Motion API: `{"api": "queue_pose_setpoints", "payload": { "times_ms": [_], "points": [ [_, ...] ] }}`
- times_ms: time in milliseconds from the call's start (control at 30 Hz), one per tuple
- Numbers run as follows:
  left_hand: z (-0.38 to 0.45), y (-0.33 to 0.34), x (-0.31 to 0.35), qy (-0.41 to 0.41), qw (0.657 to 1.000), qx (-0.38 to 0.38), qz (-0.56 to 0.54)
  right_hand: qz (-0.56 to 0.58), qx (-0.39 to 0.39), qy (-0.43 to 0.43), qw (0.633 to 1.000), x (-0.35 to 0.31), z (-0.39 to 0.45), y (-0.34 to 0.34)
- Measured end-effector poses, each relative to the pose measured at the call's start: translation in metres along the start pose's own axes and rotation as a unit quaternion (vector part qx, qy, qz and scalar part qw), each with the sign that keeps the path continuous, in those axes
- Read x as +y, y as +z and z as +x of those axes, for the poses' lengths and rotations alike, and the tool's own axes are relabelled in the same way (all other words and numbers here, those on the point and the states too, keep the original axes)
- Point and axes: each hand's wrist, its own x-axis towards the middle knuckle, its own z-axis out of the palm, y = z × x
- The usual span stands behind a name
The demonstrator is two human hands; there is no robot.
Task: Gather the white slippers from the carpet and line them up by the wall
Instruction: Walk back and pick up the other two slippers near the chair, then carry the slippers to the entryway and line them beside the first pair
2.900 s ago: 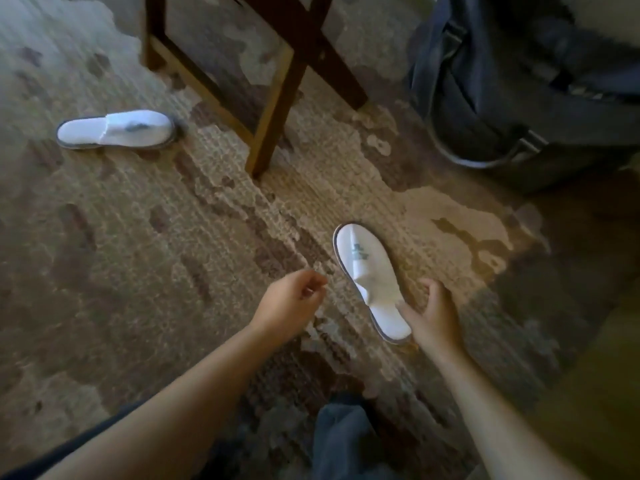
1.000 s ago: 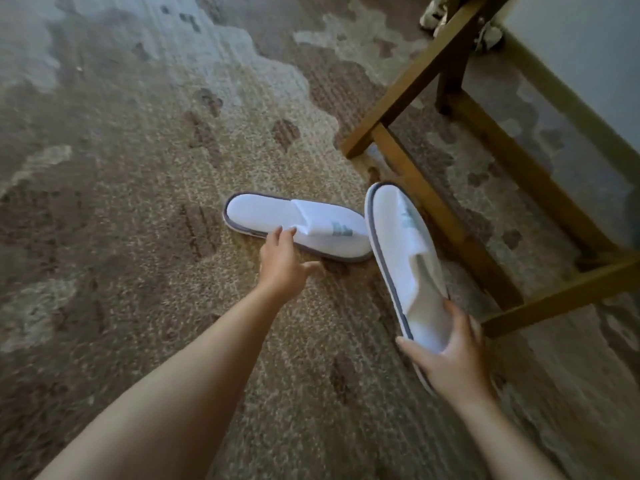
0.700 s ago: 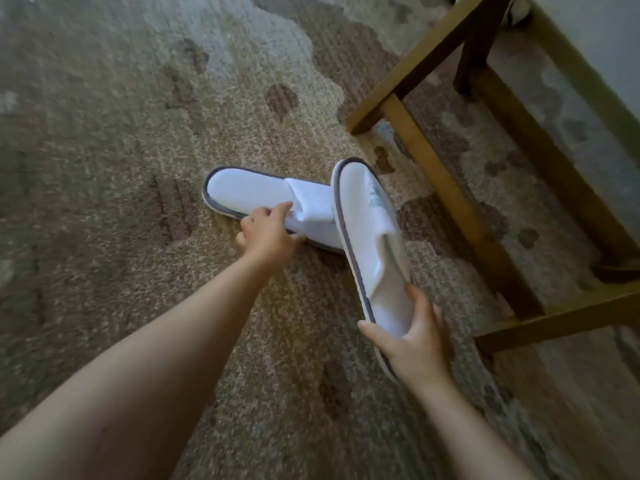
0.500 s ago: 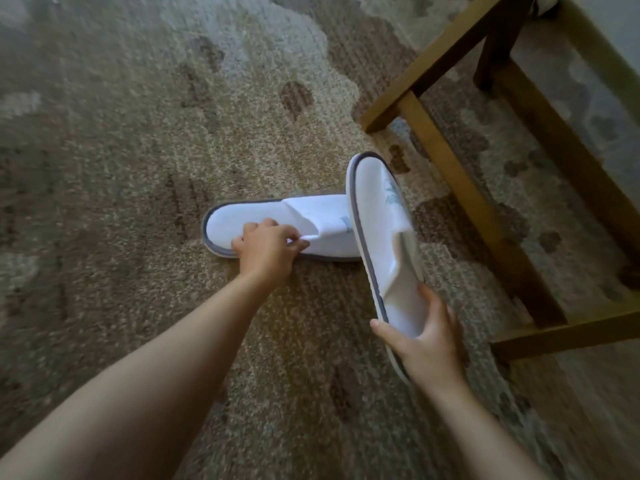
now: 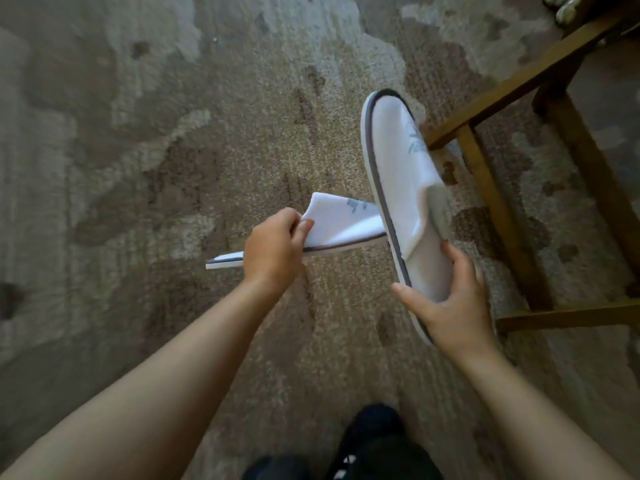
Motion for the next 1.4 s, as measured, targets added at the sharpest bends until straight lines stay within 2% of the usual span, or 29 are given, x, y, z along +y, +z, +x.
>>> {"api": "queue_pose_setpoints", "payload": {
  "times_ms": [267, 433, 633, 867, 1000, 1100, 1233, 1400],
  "points": [
    [-0.11, -0.194, 0.106, -0.069, 0.994, 0.007, -0.079, 0.028, -0.028, -0.05, 0.998, -0.162, -0.117, -0.101],
    [-0.171, -0.267, 0.188, -0.024, 0.99, -0.006, -0.136, 0.077, 0.028, -0.085, 0.993, -0.229, -0.198, -0.184],
    [-0.234, -0.318, 0.288, 0.058, 0.98, -0.033, -0.19, 0.105, 0.127, -0.066, 0.984, -0.255, -0.286, -0.289],
    [-0.318, -0.322, 0.377, 0.168, 0.958, -0.091, -0.214, 0.085, 0.249, -0.041, 0.964, -0.236, -0.38, -0.39],
    [-0.381, -0.311, 0.418, 0.214, 0.944, -0.122, -0.221, 0.095, 0.336, -0.011, 0.937, -0.211, -0.449, -0.428],
    [-0.432, -0.298, 0.451, 0.243, 0.926, -0.179, -0.225, 0.087, 0.392, 0.034, 0.915, -0.187, -0.505, -0.461],
    [-0.493, -0.271, 0.501, 0.281, 0.897, -0.25, -0.234, 0.082, 0.471, 0.088, 0.874, -0.158, -0.568, -0.51],
    [-0.575, -0.23, 0.567, 0.36, 0.833, -0.352, -0.227, 0.08, 0.558, 0.167, 0.809, -0.12, -0.638, -0.565]
  ]
}}
